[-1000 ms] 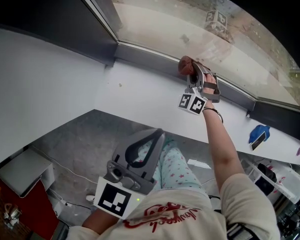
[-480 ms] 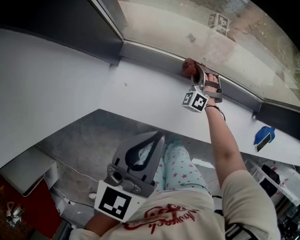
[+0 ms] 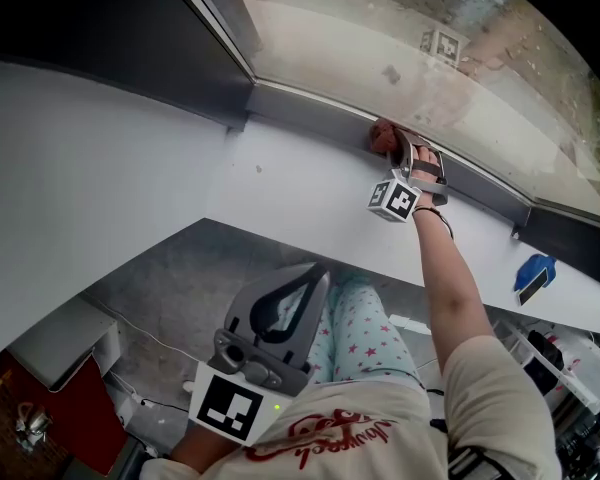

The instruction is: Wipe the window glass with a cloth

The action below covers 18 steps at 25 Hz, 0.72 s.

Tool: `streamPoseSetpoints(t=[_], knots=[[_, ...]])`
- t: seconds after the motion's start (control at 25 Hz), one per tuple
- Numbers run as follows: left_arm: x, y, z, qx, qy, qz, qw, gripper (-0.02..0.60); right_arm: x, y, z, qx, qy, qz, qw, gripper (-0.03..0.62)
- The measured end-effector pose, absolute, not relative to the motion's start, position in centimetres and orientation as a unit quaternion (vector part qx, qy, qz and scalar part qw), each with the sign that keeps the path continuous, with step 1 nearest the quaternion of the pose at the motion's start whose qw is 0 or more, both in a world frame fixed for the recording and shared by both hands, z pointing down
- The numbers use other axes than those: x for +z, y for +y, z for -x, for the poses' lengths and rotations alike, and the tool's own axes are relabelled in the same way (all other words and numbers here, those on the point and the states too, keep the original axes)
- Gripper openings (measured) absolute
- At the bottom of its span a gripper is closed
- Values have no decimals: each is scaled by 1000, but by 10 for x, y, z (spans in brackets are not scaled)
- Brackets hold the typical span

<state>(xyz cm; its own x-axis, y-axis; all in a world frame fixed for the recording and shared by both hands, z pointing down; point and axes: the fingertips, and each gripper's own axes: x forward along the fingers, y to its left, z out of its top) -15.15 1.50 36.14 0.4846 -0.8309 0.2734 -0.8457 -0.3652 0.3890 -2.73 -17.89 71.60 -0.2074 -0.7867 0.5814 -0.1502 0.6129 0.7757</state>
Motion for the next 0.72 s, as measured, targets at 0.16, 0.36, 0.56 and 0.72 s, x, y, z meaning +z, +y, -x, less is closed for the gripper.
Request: streamPoseSetpoints(t=[0.16,0.36,0.56,0.72], knots=[[361,14,152,14,-509,-825,244,21,720,-178,27,-294,-719,-321,541,71],[364,11,149,14,-507,-826,246,21,726,-180,29,-295,-722,-302,549,71],[360,10,146,11,-496,-834,243,21,729,-179,32,-277,-730,-265,566,71],[346,9,142,1,-488,-840,235,21,711,-175,37,-235,-735,-264,579,71]])
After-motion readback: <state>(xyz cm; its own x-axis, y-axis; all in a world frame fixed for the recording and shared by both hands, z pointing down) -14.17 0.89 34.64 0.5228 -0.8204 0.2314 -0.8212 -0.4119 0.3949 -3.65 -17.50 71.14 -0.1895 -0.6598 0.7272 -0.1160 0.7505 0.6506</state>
